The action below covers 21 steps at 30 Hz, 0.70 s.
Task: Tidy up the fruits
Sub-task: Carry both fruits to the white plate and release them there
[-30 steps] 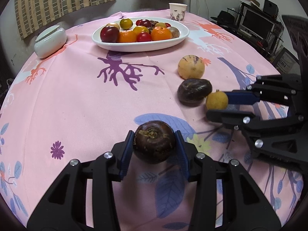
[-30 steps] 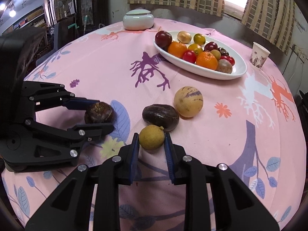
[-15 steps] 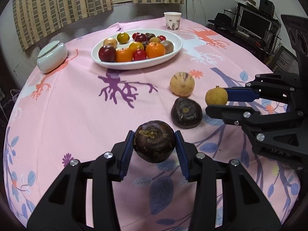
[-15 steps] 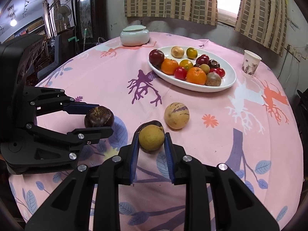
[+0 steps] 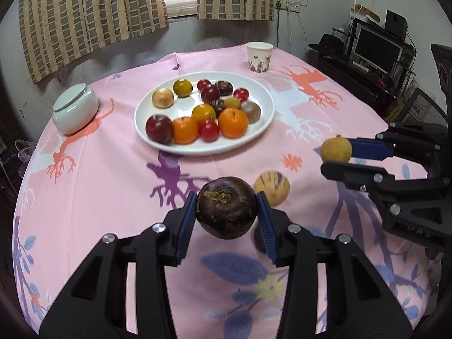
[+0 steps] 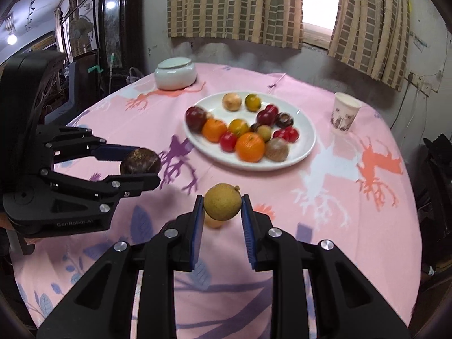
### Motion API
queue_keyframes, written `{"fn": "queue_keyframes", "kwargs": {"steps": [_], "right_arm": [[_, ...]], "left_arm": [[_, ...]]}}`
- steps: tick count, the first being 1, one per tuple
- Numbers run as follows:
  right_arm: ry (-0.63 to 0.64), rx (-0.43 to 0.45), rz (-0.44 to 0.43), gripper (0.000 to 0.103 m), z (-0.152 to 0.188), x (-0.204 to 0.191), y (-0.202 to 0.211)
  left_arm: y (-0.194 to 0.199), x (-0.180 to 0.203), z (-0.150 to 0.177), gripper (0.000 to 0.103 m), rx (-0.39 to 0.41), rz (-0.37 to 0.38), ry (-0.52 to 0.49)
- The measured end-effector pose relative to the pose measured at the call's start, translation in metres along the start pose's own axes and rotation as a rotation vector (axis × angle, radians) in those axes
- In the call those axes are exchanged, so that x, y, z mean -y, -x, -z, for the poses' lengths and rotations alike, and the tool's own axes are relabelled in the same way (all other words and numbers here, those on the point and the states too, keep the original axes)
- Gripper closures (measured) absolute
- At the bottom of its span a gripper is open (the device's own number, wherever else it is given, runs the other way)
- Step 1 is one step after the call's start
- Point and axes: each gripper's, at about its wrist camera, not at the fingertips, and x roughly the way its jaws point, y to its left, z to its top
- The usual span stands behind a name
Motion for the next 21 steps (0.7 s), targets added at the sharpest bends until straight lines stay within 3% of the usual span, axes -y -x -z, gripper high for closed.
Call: {"fn": "queue_keyframes", "kwargs": {"steps": [13, 21], "right_arm": [[-0.031, 0.051, 0.040, 0.077, -0.053, 0.038, -0.051], [-0.090, 0.022, 0.045, 0.077, -0.061, 0.058, -0.092]], "left_arm": [[-0.039, -0.031, -0.067, 0.060, 0.052, -0.033, 0.076], [-0.072, -0.044, -0.087, 0.060, 0.038, -0.067, 0.106]]}}
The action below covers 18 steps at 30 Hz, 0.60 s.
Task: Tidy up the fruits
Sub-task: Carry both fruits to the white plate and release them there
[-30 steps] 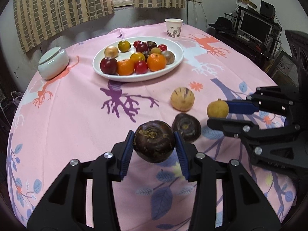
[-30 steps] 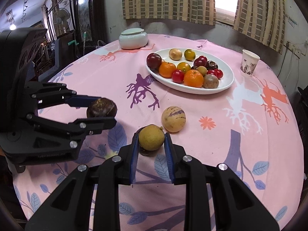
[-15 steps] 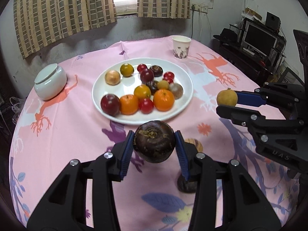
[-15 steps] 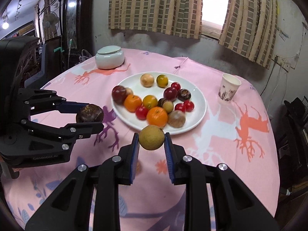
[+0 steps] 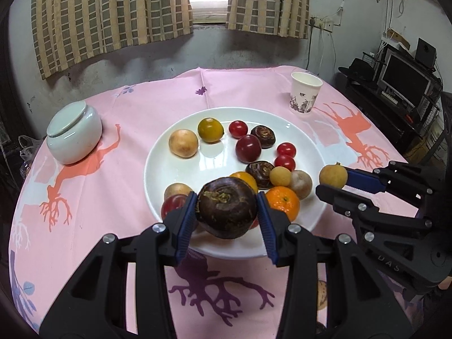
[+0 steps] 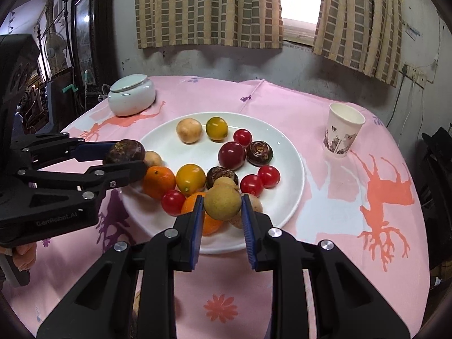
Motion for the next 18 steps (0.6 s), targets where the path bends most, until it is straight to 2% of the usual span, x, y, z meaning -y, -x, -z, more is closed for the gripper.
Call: {"fn": "queue_keyframes", "kwargs": {"steps": [15, 18], "right_arm": [[-0.120, -0.046, 0.024, 0.076, -0.002, 0.023, -0.047], [-0.118, -0.036, 0.105, 0.076, -0.004, 0.023, -0.050]], "left_arm": [[-0.036, -0.002, -0.015, 0.060, -0.022, -0.034, 0.025], [-0.039, 0.000, -0.017, 0.055, -0.010, -0.038, 0.031]]}}
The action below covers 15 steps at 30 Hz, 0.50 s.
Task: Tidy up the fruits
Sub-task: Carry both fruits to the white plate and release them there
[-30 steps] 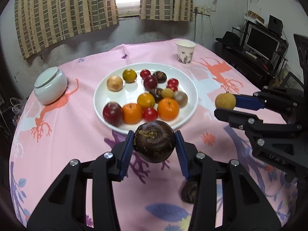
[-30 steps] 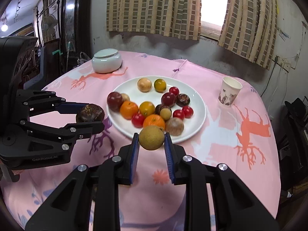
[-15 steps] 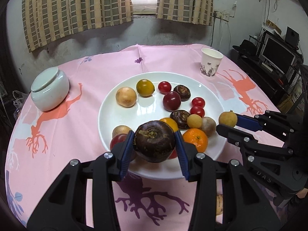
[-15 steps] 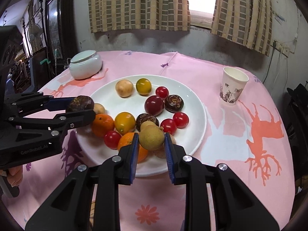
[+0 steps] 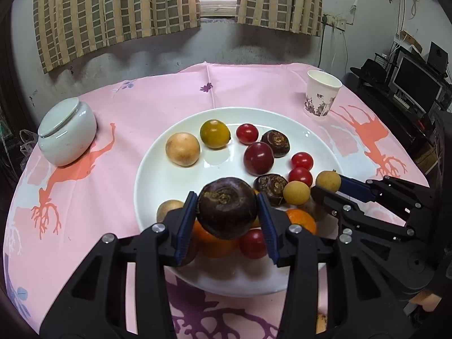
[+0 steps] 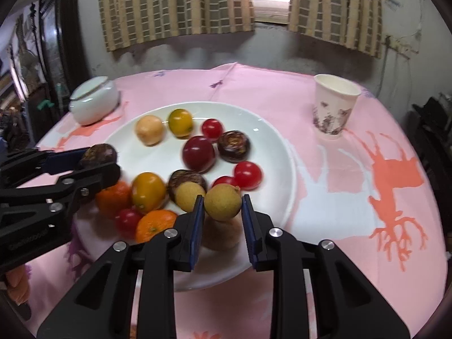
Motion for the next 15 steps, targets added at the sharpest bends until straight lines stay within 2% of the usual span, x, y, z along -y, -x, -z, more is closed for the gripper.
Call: {"fn": "queue_keyframes", "kwargs": {"steps": [1, 2, 9, 11, 15], "right_arm": [[0.009, 0.003, 0.017, 0.076, 0.000, -0.001, 0.000], [0.016, 0.007, 0.017, 0.075, 0.001, -0.002, 0.000], [-0.005, 0.016, -0.024, 0.073, 0.003, 0.004, 0.006], [-0.011, 0.013, -0.038, 0.073, 0.005, 0.005, 0.009], [-0.019, 0.015, -0.051, 0.073, 0.009, 0.007, 0.020]], "left_arm": [[0.001, 0.001, 0.000, 0.047, 0.010, -0.011, -0.006], [0.002, 0.003, 0.001, 0.045, 0.022, -0.025, -0.018], [0.014, 0.004, 0.002, 0.040, 0.040, -0.005, -0.012], [0.018, 0.003, 0.003, 0.035, 0.040, -0.004, -0.005], [0.026, 0.003, 0.007, 0.035, 0.039, 0.005, 0.005]]}}
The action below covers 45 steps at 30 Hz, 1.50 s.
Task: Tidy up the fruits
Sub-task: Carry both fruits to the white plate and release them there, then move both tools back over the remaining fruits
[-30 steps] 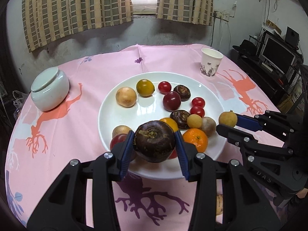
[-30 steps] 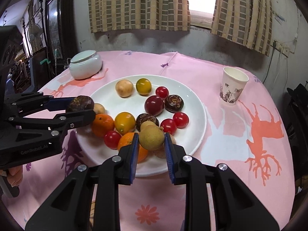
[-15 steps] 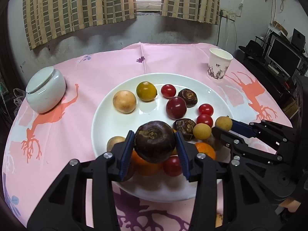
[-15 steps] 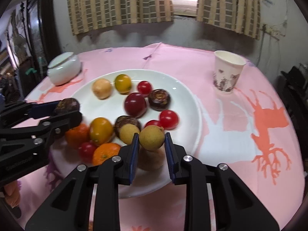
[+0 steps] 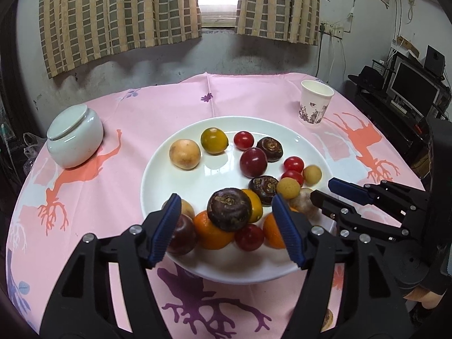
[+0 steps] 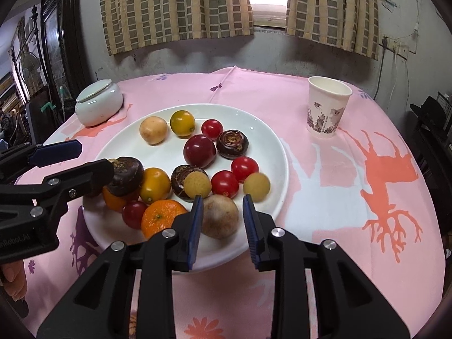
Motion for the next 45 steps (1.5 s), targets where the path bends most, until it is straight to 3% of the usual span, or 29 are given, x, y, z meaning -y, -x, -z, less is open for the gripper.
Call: {"fn": "queue_keyframes", "kwargs": {"steps": [7, 9, 10, 15, 20, 29, 45], "right_arm": [[-0.003, 0.019, -0.019, 0.072, 0.009, 0.000, 0.033], [-0.005, 0.027, -0.019, 0.056, 0.013, 0.001, 0.045], [-0.011, 0.038, -0.022, 0.041, 0.016, 0.001, 0.052], [0.016, 0.068, -0.023, 0.041, 0.033, -0.009, 0.084], [0.000, 0.037, -0.054, 0.040, 0.058, -0.017, 0.100], [0.003, 0.023, -0.101, 0.037, 0.095, -0.030, 0.110], [-0.041, 0.023, -0.137, 0.037, 0.104, -0.017, 0.108]], "left_arm": [[0.024, 0.004, 0.010, 0.030, 0.003, -0.001, -0.016], [0.033, 0.004, 0.014, 0.029, 0.006, 0.001, -0.014], [0.037, 0.004, 0.016, 0.029, 0.007, 0.003, -0.011], [0.061, 0.005, 0.034, 0.021, 0.011, 0.011, 0.001], [0.080, 0.005, 0.063, 0.013, 0.001, 0.034, 0.017], [0.096, -0.003, 0.104, 0.011, -0.043, 0.036, 0.037], [0.088, 0.030, 0.137, 0.011, -0.110, 0.065, -0.043]]}}
